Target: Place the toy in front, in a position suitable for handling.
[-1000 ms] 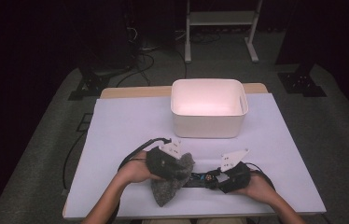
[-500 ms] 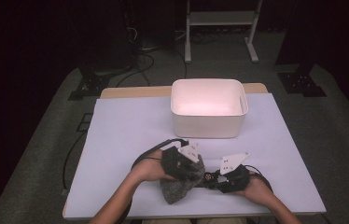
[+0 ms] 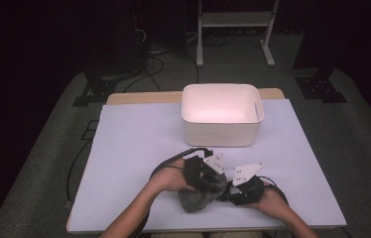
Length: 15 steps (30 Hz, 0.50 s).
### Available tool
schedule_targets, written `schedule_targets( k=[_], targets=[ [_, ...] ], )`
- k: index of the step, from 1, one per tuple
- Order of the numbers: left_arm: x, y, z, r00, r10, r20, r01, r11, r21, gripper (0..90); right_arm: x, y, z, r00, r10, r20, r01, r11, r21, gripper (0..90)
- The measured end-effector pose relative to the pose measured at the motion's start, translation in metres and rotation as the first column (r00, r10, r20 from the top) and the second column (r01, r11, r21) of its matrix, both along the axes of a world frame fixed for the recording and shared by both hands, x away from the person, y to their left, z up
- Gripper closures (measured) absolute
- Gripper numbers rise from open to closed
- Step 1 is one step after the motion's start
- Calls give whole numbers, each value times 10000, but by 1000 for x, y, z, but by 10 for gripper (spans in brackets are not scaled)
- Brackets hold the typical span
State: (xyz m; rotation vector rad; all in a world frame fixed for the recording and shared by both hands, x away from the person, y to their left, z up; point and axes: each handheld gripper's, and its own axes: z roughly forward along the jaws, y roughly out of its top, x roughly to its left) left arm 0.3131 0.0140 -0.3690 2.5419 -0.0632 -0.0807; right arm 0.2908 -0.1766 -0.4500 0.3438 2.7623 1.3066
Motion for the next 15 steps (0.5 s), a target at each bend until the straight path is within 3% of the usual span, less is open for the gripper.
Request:
schedule_targets(
  k=[10,15],
  targets=[
    [0,1,-1,9999,106,26,-106,9999,49,772,1,1,0,10000,-4,-30,4,10000,-50,656],
    [0,15,1,9994,344,100,-346,9991,225,773,1,1,0,10000,14,6,-14,9999,-102,658]
  ],
)
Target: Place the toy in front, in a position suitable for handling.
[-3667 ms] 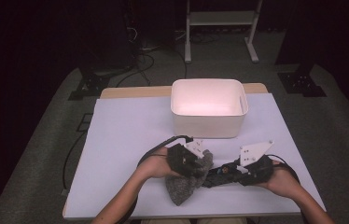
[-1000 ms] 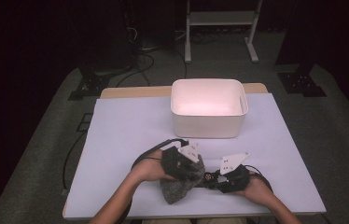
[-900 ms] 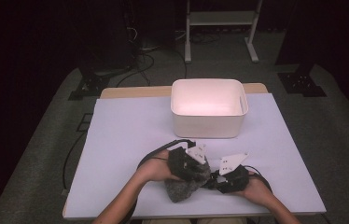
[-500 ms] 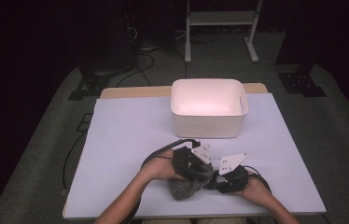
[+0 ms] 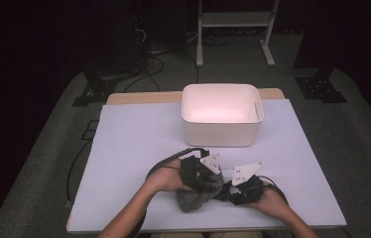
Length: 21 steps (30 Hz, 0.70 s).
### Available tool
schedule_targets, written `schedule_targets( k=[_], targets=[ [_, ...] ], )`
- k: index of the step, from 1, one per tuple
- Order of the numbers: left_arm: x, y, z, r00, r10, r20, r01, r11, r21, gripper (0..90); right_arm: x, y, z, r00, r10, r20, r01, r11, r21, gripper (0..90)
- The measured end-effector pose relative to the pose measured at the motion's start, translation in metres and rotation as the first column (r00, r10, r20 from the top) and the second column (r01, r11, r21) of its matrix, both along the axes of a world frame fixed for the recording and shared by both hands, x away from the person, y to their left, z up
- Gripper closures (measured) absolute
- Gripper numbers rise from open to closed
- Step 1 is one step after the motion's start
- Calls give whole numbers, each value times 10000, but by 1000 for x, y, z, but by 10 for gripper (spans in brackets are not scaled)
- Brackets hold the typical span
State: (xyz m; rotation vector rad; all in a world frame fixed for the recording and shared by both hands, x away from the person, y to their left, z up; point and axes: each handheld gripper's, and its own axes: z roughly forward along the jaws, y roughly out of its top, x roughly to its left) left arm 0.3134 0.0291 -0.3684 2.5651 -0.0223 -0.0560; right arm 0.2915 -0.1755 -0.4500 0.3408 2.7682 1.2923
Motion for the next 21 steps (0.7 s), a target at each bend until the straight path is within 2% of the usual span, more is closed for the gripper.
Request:
schedule_targets(
  k=[4,5,11,15,21],
  targets=[
    [2,22,0,9990,432,-147,-435,9988,-243,773,1,0,0,10000,7,-36,-7,10000,12,658],
    [3,28,0,9986,517,-135,-520,9983,-275,773,1,-1,0,9999,-21,-148,22,10000,52,658],
    [1,59,1,9937,1115,-99,-1118,9928,-423,771,2,0,-1,9999,-7,-169,8,10000,64,658],
    [1,75,1,9891,1475,-23,-1475,9885,-348,768,3,-1,-1,9998,-17,-203,18,10000,83,657],
    [1,90,-4,9844,1744,-242,-1754,9833,-482,769,3,0,-1,9997,-34,-257,37,9999,109,656]
  ],
)
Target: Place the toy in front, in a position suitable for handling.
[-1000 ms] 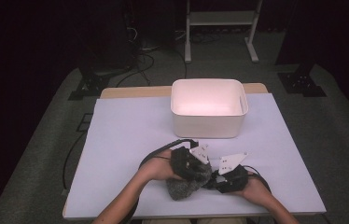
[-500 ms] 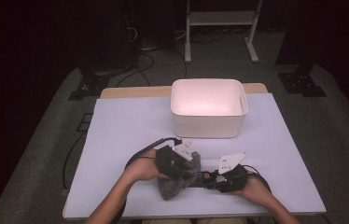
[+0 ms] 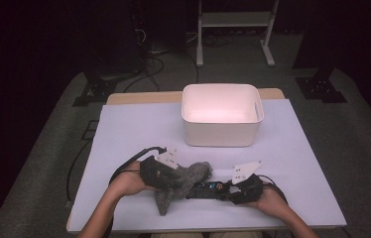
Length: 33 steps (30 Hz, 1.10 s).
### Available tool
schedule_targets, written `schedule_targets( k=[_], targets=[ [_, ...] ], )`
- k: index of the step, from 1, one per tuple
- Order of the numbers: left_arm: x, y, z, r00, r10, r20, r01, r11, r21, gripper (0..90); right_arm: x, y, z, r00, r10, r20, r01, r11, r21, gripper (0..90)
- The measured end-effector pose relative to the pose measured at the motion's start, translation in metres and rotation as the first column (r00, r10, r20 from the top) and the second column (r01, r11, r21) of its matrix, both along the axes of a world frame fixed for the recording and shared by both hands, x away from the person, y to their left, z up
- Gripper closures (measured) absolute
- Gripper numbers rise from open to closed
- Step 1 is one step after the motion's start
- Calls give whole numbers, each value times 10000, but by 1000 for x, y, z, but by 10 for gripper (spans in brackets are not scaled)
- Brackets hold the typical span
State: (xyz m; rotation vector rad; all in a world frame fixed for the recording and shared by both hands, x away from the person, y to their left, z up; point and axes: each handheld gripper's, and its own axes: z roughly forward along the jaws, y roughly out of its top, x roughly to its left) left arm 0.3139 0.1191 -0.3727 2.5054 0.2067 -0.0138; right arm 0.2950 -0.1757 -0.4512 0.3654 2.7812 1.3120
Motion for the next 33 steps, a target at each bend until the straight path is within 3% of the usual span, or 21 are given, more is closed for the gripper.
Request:
schedule_targets(
  k=[5,11,18,23,28,33],
  targets=[
    [1,-7,3,9998,-215,23,215,9998,-16,770,0,1,0,10000,0,30,1,10000,-46,653],
    [3,-35,8,9973,-717,154,716,9974,39,769,1,3,-1,10000,-37,-18,37,10000,-70,648],
    [4,-85,6,9838,-1787,143,1784,9838,196,770,0,4,-1,10000,-47,3,47,10000,-44,646],
    [4,-111,3,9773,-2116,115,2114,9772,206,770,0,5,-2,10000,-68,6,68,10000,-18,643],
    [4,-104,5,9782,-2075,134,2070,9780,266,770,0,5,-1,10000,-38,48,38,10000,-36,643],
    [4,-73,8,9883,-1519,140,1515,9881,261,771,1,5,0,10000,12,-36,-12,10000,-90,646]
  ],
)
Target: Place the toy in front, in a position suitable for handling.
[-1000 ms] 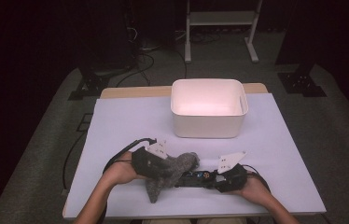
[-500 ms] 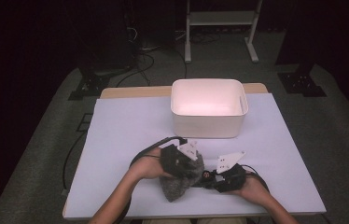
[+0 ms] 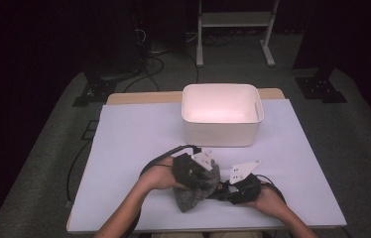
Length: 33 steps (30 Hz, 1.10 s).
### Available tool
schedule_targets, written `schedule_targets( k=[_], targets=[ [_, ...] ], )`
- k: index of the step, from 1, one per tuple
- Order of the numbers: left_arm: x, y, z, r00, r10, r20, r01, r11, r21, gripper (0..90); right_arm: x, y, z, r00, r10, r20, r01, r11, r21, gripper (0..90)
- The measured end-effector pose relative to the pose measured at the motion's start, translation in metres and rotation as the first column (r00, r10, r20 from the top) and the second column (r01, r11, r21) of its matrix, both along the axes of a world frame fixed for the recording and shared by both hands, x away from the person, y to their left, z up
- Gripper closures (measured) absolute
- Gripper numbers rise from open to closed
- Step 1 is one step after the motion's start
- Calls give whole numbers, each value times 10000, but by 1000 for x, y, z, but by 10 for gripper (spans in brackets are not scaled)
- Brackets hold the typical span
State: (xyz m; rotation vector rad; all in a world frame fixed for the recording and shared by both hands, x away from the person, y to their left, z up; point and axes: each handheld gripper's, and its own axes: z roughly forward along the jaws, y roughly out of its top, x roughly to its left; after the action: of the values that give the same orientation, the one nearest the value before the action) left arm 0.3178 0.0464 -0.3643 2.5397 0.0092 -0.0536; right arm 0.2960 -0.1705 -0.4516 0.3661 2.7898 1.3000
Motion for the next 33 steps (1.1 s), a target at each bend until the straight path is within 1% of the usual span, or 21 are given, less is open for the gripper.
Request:
schedule_targets(
  k=[3,5,6,9,11,13,15,17,18,20,21,25,26,27,28,29,30,31,32,33],
  targets=[
    [0,23,3,9992,400,-64,-402,9989,-241,772,0,-2,1,10000,23,-9,-23,10000,-55,653],
    [0,39,5,9971,754,-69,-756,9964,-391,772,1,-5,2,10000,31,-82,-32,10000,-68,662],
    [0,46,6,9962,864,-96,-867,9955,-391,772,1,-7,3,9998,49,-170,-49,10000,2,668],
    [0,62,6,9930,1180,-83,-1182,9920,-437,771,1,-12,5,9997,80,-233,-82,9999,-80,683],
    [1,74,5,9892,1462,-75,-1464,9880,-500,771,0,-12,5,9998,97,-185,-100,9999,-137,684],
    [1,83,5,9864,1643,-68,-1644,9848,-551,771,1,-12,6,9997,157,-208,-161,9996,-210,686],
    [1,96,6,9808,1947,-86,-1948,9783,-707,771,2,-12,7,9996,208,-207,-213,9995,-235,687],
    [1,106,8,9773,2116,-76,-2116,9743,-768,771,2,-12,7,9995,208,-232,-215,9994,-285,687],
    [0,113,10,9744,2248,-44,-2244,9711,-817,771,2,-12,7,9995,209,-244,-216,9993,-297,687],
    [-2,122,13,9724,2335,-2,-2326,9685,-884,772,2,-11,8,9994,224,-268,-233,9992,-330,687],
    [-3,127,15,9700,2430,-4,-2419,9655,-968,772,2,-11,8,9993,227,-295,-237,9992,-330,687],
    [-9,143,22,9617,2738,131,-2714,9576,-965,771,4,-11,8,9987,174,-470,-190,9992,-340,682],
    [-10,146,22,9598,2804,105,-2780,9554,-995,772,4,-11,9,9984,154,-546,-175,9991,-381,673],
    [-10,148,22,9594,2818,97,-2796,9554,-952,771,5,-9,10,9982,136,-579,-161,9989,-429,563],
    [-11,148,21,9593,2821,97,-2800,9554,-938,771,5,-8,11,9981,98,-608,-123,9991,-410,491],
    [-11,147,19,9613,2755,61,-2737,9571,-947,771,6,-5,13,9978,16,-664,-49,9988,-486,444],
    [-11,144,17,9642,2651,-27,-2642,9597,-956,771,6,-2,15,9977,-24,-678,-12,9986,-528,437],
    [-11,140,15,9664,2568,-77,-2563,9619,-946,771,7,1,18,9983,41,-573,-77,9980,-626,429],
    [-11,134,11,9718,2356,-127,-2358,9675,-910,771,7,4,20,9987,67,-503,-102,9975,-702,416],
    [-11,127,6,9756,2187,-207,-2197,9713,-910,771,7,10,22,9993,160,-324,-186,9965,-815,405]
  ],
)
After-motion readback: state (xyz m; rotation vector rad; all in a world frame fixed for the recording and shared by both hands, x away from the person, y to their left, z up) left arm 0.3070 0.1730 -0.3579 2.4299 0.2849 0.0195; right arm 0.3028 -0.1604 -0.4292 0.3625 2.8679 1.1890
